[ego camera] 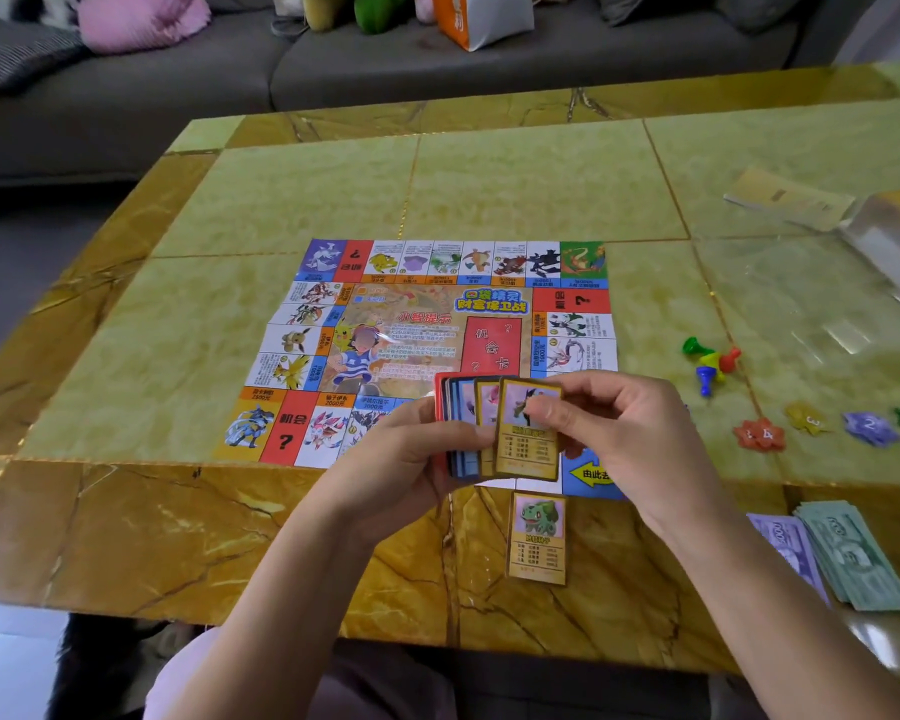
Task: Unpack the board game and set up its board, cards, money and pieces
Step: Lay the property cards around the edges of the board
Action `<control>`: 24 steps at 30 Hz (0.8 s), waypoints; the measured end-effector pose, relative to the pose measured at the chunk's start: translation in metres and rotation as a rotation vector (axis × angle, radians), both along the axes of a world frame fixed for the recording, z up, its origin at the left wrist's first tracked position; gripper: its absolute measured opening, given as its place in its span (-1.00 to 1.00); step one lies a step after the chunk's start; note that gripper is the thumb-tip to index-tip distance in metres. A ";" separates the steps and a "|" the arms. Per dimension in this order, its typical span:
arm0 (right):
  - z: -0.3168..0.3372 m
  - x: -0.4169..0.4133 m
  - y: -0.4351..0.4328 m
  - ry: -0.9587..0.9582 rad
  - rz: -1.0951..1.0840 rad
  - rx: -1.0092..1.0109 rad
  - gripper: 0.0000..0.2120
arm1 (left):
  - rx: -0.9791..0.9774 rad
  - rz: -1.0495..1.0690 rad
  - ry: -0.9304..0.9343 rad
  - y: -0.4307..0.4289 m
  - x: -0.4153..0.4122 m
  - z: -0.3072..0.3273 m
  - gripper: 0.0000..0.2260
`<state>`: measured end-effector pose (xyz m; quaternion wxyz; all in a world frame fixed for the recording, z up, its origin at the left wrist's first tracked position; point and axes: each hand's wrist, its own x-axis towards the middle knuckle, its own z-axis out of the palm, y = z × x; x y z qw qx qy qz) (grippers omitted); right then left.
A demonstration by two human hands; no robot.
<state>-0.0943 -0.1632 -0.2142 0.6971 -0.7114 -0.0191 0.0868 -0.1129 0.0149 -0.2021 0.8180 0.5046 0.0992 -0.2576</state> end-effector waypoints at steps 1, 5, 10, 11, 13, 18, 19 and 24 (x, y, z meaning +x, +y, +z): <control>0.001 0.001 -0.001 -0.001 0.007 0.016 -0.89 | -0.012 -0.002 -0.004 0.000 0.000 0.000 -0.71; 0.001 0.005 -0.009 -0.014 0.010 0.023 -0.92 | -0.045 0.027 0.003 0.000 0.001 0.001 -0.72; 0.004 0.009 -0.022 -0.003 -0.060 0.088 -0.84 | -0.025 0.083 0.040 0.002 0.003 0.001 -0.68; 0.004 0.010 -0.024 -0.005 -0.074 0.099 -0.86 | -0.015 0.098 0.051 0.001 0.003 0.002 -0.67; 0.004 0.010 -0.026 -0.008 -0.088 0.113 -0.87 | 0.003 0.122 0.073 0.000 0.004 0.002 -0.65; 0.002 0.009 -0.028 0.012 -0.080 0.087 -0.88 | 0.067 0.157 0.130 0.001 0.004 -0.001 -0.72; 0.001 0.009 -0.028 0.023 -0.076 0.079 -0.89 | 0.098 0.185 0.148 0.001 0.004 -0.005 -0.76; -0.004 0.011 -0.030 0.042 -0.104 0.044 -0.93 | 0.294 0.371 0.140 0.009 0.011 -0.014 -0.78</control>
